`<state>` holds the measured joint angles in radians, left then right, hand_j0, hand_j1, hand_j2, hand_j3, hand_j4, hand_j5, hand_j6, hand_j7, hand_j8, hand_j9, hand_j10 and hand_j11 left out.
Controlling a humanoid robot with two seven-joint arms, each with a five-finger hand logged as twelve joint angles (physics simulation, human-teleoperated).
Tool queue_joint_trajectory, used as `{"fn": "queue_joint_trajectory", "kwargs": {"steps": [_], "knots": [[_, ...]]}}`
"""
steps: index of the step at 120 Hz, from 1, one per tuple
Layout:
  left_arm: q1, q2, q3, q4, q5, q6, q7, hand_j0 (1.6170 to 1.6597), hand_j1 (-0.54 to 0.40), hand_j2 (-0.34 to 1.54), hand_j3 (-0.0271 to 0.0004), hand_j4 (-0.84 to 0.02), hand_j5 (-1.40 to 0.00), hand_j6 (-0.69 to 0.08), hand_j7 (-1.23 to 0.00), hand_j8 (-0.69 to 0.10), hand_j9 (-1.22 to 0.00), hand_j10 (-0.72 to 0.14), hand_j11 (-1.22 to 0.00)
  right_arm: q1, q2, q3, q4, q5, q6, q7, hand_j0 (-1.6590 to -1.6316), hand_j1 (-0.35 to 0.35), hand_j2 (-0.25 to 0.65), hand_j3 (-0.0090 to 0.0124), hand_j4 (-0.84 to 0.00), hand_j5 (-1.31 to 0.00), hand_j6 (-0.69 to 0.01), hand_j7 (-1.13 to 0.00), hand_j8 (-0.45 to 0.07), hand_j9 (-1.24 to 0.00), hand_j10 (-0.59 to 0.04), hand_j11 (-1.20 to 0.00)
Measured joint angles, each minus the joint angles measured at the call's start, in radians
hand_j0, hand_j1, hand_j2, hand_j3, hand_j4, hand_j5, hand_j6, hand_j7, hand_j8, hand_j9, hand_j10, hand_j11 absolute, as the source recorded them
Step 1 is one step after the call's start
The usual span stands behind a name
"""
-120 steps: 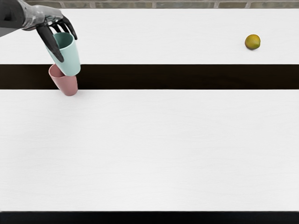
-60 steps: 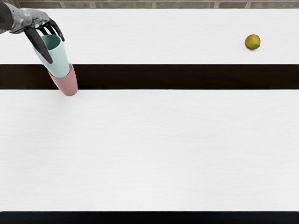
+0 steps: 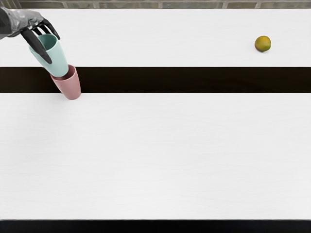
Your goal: Pick up cup and place in cup with left hand
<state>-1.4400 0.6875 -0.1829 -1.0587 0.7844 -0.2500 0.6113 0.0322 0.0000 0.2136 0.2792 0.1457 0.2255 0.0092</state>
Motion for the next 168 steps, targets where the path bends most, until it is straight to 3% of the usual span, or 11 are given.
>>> {"fn": "queue_joint_trajectory", "kwargs": {"steps": [72,77,95,115,142,168], "knots": [[0.028,-0.029,0.001,0.001,0.001,0.045,0.000,1.6501,-0.105,0.11,0.0000,-0.421,-0.90,-0.197,-0.89,-0.153,-0.89,-0.297,-0.85,0.000,0.000,0.000,0.000,0.000,0.000,0.000,-1.6581,-0.349,0.000,0.0000,0.000,0.00,0.001,0.00,0.001,0.00,0.000,0.00],[0.029,-0.032,0.001,0.001,0.002,0.046,0.000,1.6514,-0.102,0.11,0.0000,-0.443,-0.84,-0.218,-0.84,-0.172,-0.84,-0.314,-0.80,0.000,0.000,0.000,0.000,0.000,0.000,0.000,-1.6581,-0.349,0.000,0.0000,0.000,0.00,0.001,0.00,0.000,0.00,0.000,0.00],[0.040,-0.037,0.005,0.002,0.007,0.084,0.000,1.6548,-0.045,0.08,0.0000,-0.362,-0.60,-0.255,-0.60,-0.232,-0.60,-0.305,-0.58,0.000,0.000,0.000,0.000,0.000,0.000,0.000,-1.6581,-0.349,0.000,0.0000,0.000,0.00,0.001,0.00,0.000,0.00,0.000,0.00],[0.040,-0.037,0.005,0.002,0.008,0.101,0.000,1.6566,0.000,0.07,0.0000,-0.308,-0.46,-0.261,-0.45,-0.251,-0.46,-0.283,-0.45,0.000,0.000,0.000,0.000,0.000,0.000,0.000,-1.6581,-0.349,0.000,0.0000,0.000,0.00,0.001,0.00,0.000,0.00,0.000,0.00],[0.043,-0.088,-0.001,0.002,0.007,0.115,0.000,1.6576,0.195,0.03,0.0000,-0.138,-0.20,-0.123,-0.19,-0.120,-0.19,-0.129,-0.19,0.000,0.000,0.000,0.000,0.000,0.000,0.000,-1.6581,-0.349,0.000,0.0000,0.000,0.00,0.001,0.00,0.000,0.00,0.000,0.00],[0.043,-0.190,-0.002,0.002,0.007,0.119,0.000,1.6579,0.283,0.01,0.0000,-0.062,-0.08,-0.057,-0.08,-0.056,-0.08,-0.058,-0.08,0.000,0.000,0.000,0.000,0.000,0.000,0.000,-1.6581,-0.349,0.000,0.0000,0.000,0.00,0.001,0.00,0.000,0.00,0.000,0.00]]}}
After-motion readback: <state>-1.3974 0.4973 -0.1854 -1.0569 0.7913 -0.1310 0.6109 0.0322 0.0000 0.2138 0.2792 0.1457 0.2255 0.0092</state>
